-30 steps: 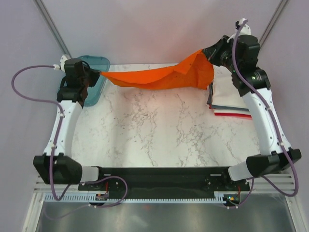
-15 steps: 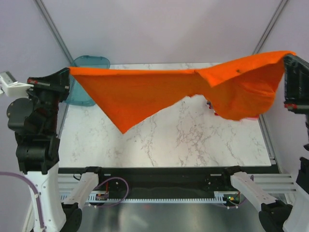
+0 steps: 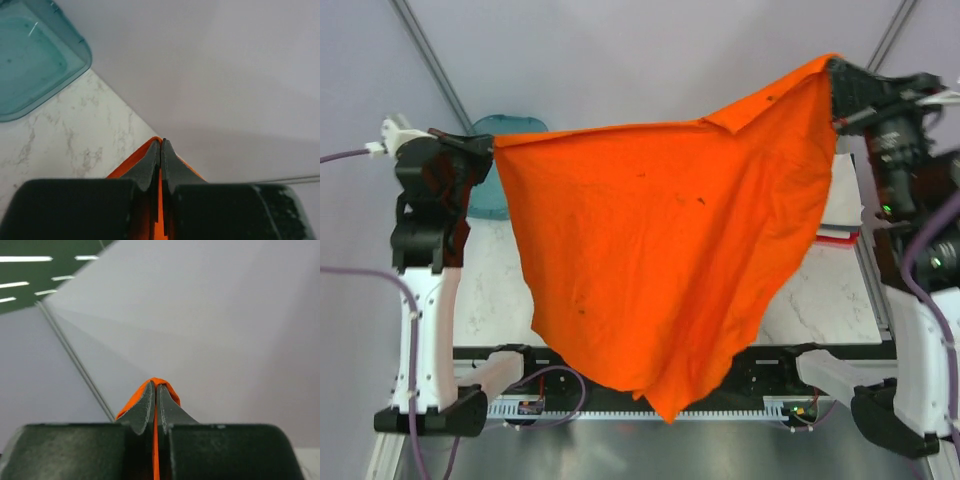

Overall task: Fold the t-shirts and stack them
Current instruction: Flatten the tshirt out

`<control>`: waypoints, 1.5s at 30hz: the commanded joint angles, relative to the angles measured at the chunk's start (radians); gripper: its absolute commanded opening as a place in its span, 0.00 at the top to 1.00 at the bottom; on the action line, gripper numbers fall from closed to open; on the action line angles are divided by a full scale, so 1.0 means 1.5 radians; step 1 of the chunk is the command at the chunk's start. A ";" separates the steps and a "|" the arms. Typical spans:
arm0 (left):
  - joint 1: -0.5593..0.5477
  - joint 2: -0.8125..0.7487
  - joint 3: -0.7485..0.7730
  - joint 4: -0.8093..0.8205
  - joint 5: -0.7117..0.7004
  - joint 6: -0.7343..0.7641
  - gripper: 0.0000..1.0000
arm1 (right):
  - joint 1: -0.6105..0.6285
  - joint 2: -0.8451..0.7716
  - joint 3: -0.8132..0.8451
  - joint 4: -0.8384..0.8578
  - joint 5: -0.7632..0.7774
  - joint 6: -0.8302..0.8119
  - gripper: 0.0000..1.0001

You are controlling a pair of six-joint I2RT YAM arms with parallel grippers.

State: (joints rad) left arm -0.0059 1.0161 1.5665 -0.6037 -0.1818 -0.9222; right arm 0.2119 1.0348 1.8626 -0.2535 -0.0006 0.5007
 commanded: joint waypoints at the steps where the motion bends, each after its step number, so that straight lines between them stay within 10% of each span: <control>1: 0.003 0.068 -0.065 0.036 -0.012 0.000 0.98 | -0.001 0.080 -0.084 0.008 0.060 0.014 1.00; 6: 0.003 0.173 -0.075 0.107 0.003 -0.011 0.98 | 0.000 0.172 -0.102 0.079 0.030 0.058 1.00; 17: 0.052 0.547 0.479 0.091 0.157 -0.027 0.98 | -0.106 0.545 0.429 0.028 -0.172 0.201 1.00; 21: 0.060 0.584 0.530 0.097 0.166 -0.037 0.98 | -0.169 0.567 0.360 0.140 -0.283 0.304 1.00; 36: 0.059 0.407 -0.209 0.436 0.201 -0.030 0.98 | -0.182 0.366 -0.359 0.341 -0.412 0.285 1.00; 45: 0.057 0.366 -0.432 0.506 0.256 -0.037 0.98 | -0.178 0.296 -0.574 0.304 -0.396 0.249 1.00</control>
State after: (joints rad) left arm 0.0772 1.6375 0.9718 0.0151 0.1471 -0.9539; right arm -0.0586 1.5585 1.0595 0.1425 -0.5751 0.9119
